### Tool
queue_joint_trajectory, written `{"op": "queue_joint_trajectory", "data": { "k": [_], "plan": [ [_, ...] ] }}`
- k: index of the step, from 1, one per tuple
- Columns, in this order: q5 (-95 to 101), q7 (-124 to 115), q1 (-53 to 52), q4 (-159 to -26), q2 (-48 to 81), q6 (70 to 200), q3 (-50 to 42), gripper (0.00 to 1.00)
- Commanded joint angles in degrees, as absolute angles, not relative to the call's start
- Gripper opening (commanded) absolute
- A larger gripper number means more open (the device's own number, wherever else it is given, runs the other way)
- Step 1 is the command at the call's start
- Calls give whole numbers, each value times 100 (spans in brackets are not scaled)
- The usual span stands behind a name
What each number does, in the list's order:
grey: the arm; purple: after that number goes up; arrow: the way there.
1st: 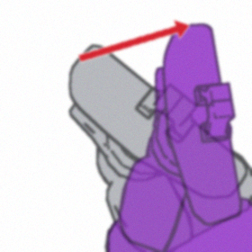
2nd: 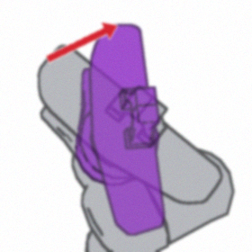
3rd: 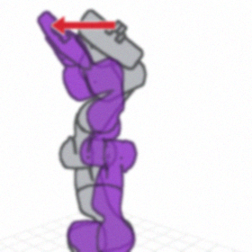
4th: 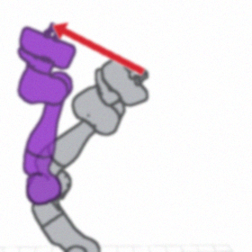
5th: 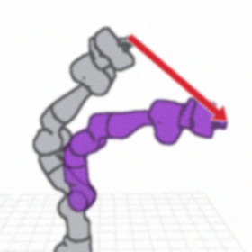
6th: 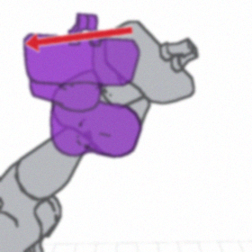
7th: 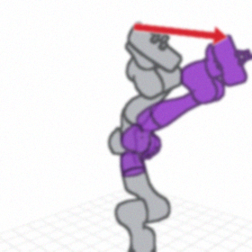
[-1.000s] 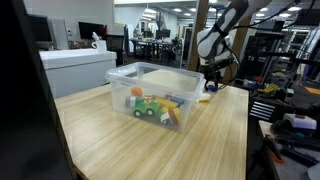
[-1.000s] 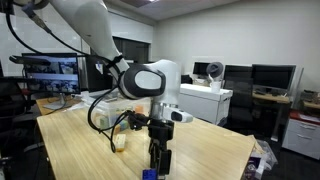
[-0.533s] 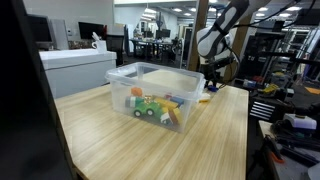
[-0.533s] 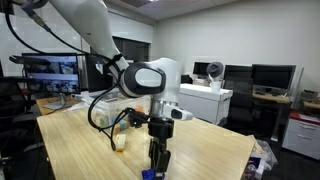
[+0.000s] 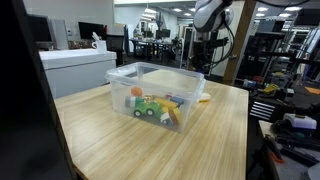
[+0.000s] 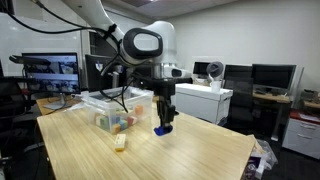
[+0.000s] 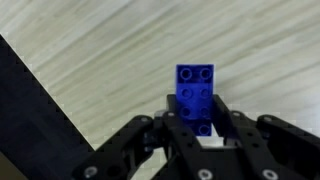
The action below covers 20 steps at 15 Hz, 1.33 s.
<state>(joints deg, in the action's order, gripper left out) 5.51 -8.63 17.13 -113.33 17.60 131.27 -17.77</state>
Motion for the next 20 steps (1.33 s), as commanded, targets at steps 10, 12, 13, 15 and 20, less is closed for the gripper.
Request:
{"op": "queue_joint_trajectory", "data": {
  "k": [10,12,13,15,20],
  "plan": [
    [-1003,992,340,-13291,-898,12975,-445,60],
    [-940,1140,309,-13309,-872,12933,-506,64],
    [-880,1159,353,-13245,-799,12912,-568,72],
    [-802,1148,484,-13091,-615,12971,-726,85],
    [-807,1104,777,-12724,-245,12978,-1057,100]
  ]
}}
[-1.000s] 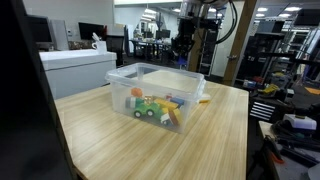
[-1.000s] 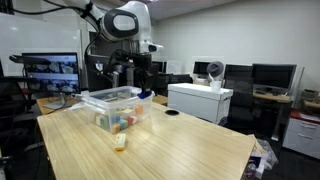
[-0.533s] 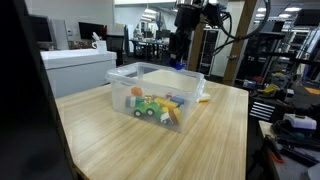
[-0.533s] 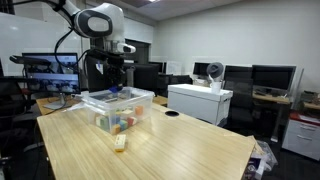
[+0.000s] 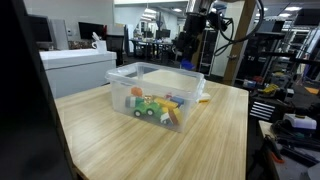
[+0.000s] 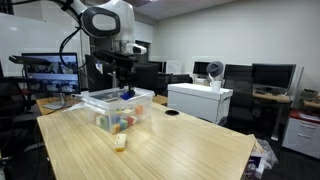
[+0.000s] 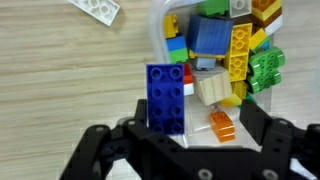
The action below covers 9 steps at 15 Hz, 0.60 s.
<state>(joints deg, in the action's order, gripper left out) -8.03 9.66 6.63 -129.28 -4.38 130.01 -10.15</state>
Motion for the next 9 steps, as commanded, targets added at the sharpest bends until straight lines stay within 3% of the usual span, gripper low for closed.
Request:
{"op": "queue_joint_trajectory", "data": {
  "k": [1,9],
  "plan": [
    [-833,1108,782,-12714,-237,12982,-1056,100],
    [-599,955,810,-12681,-31,13055,-963,100]
  ]
}}
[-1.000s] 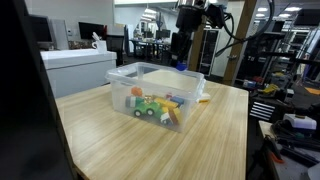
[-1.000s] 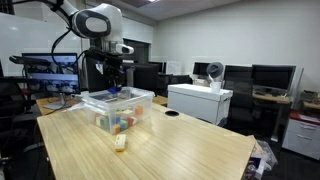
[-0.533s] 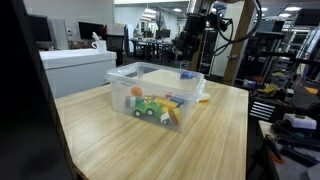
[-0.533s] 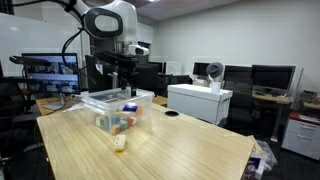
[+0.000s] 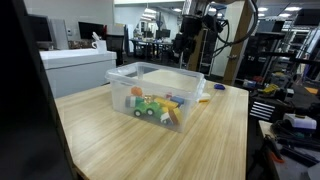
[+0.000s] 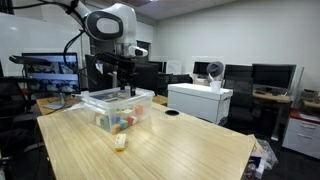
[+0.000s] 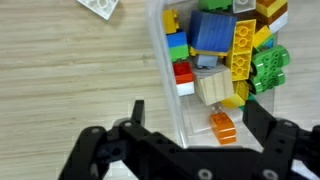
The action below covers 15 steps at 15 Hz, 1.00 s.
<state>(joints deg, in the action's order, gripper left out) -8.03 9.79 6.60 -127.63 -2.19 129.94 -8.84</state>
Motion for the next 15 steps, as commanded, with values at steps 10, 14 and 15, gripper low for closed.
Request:
{"op": "queue_joint_trajectory", "data": {
  "k": [10,14,15],
  "plan": [
    [433,134,1752,-11846,934,13169,-1937,100],
    [1182,-604,1903,-12026,1065,13237,-2303,100],
    [1348,-776,1940,-12014,1141,13250,-2400,100]
  ]
}}
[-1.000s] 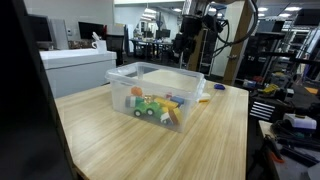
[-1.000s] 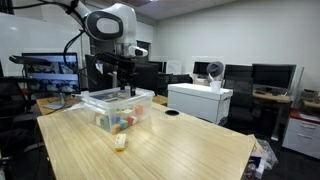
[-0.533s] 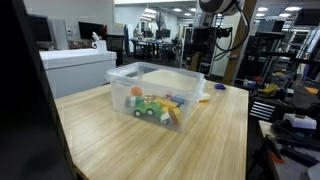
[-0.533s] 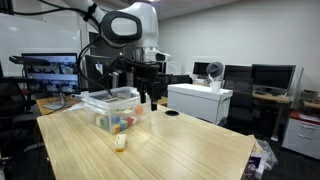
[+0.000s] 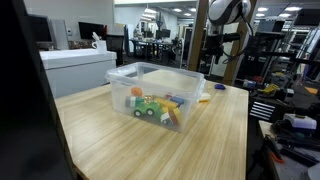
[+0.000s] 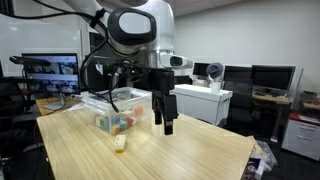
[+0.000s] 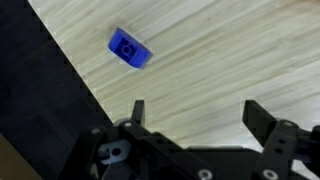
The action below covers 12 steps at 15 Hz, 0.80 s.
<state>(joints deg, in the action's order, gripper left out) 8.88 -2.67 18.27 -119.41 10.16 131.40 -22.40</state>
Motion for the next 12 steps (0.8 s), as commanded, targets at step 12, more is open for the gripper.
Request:
{"op": "queue_joint_trajectory", "data": {
  "k": [12],
  "plan": [
    [1457,-578,2133,-11771,2161,12939,-2348,100]
  ]
}}
